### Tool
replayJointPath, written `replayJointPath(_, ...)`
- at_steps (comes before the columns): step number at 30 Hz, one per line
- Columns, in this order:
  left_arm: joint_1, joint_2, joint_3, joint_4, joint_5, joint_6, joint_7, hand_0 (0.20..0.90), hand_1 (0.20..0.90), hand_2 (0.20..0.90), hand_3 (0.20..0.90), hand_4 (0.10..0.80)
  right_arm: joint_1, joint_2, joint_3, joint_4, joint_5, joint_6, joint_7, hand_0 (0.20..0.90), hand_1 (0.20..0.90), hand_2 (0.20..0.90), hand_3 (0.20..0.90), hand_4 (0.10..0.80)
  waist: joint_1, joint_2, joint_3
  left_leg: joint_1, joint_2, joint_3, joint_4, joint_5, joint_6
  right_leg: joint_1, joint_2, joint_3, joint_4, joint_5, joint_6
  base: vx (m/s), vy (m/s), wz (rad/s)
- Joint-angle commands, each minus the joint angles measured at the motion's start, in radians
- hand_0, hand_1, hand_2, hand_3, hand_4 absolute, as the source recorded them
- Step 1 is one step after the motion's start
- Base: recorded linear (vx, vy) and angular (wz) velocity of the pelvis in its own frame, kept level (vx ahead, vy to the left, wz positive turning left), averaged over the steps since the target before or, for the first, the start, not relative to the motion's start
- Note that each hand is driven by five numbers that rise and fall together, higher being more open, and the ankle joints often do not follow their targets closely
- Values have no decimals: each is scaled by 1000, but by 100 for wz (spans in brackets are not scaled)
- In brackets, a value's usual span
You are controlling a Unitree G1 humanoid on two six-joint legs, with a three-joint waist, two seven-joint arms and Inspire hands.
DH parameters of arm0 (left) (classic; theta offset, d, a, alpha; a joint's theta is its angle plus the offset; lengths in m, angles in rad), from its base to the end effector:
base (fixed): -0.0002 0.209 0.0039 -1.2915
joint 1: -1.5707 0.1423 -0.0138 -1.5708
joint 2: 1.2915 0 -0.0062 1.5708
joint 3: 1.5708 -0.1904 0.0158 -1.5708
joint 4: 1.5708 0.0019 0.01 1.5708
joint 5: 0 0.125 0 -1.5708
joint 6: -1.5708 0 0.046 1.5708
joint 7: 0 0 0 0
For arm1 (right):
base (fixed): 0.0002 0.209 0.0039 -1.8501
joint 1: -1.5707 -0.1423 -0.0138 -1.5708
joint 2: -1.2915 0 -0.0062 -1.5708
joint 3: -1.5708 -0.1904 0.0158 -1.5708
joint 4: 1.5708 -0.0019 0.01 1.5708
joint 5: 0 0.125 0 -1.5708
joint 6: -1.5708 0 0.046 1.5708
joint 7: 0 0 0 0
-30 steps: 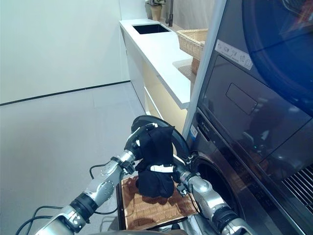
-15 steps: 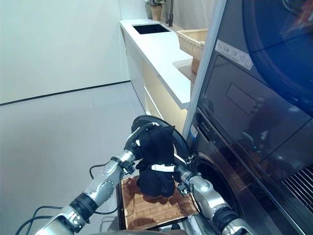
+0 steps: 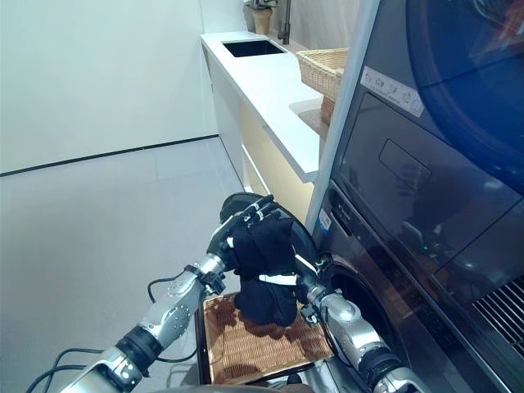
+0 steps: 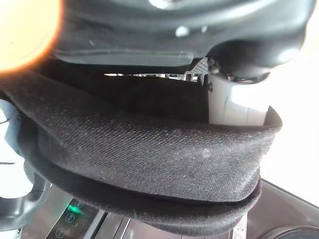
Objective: Pick up the clothes and place them into the washing machine
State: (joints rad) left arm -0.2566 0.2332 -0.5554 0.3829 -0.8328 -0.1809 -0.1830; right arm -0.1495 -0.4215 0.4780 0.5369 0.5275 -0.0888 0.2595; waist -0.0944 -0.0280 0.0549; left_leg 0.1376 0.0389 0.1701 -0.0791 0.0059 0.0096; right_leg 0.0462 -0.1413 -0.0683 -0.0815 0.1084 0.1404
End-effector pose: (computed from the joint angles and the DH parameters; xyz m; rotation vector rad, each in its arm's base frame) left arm 0.2174 0.1116 0.0110 -0.4604 0.1662 -0.5438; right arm 0.1907 -0.1917 -0.0258 0.0153 0.4541 0.4664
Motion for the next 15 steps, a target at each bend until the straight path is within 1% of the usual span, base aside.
replayJointPath(1,-51,-22,57,-31,14,-106,-36,900,900,900,900,800,-43,21,-84,-69,49,-132,-5,200,200,200,200,300,26,-64,-97,-36,33,-44,77,-15,-76,-41,-75,13,78,48,67,0,0,0)
replayJointPath(4,-41,-21,58,-27,14,-105,-38,900,900,900,900,800,-41,22,-90,-70,49,-134,-9,200,200,200,200,300,26,-64,-97,-36,33,-44,76,-15,-75,-42,-74,12,77,48,66,0,0,0)
replayJointPath(15,38,-2,89,12,29,-99,-65,900,900,900,900,800,-25,12,-138,-88,57,-150,-18,200,200,200,200,300,31,-69,-93,-41,33,-46,80,-17,-75,-45,-74,13,77,48,65,0,0,0)
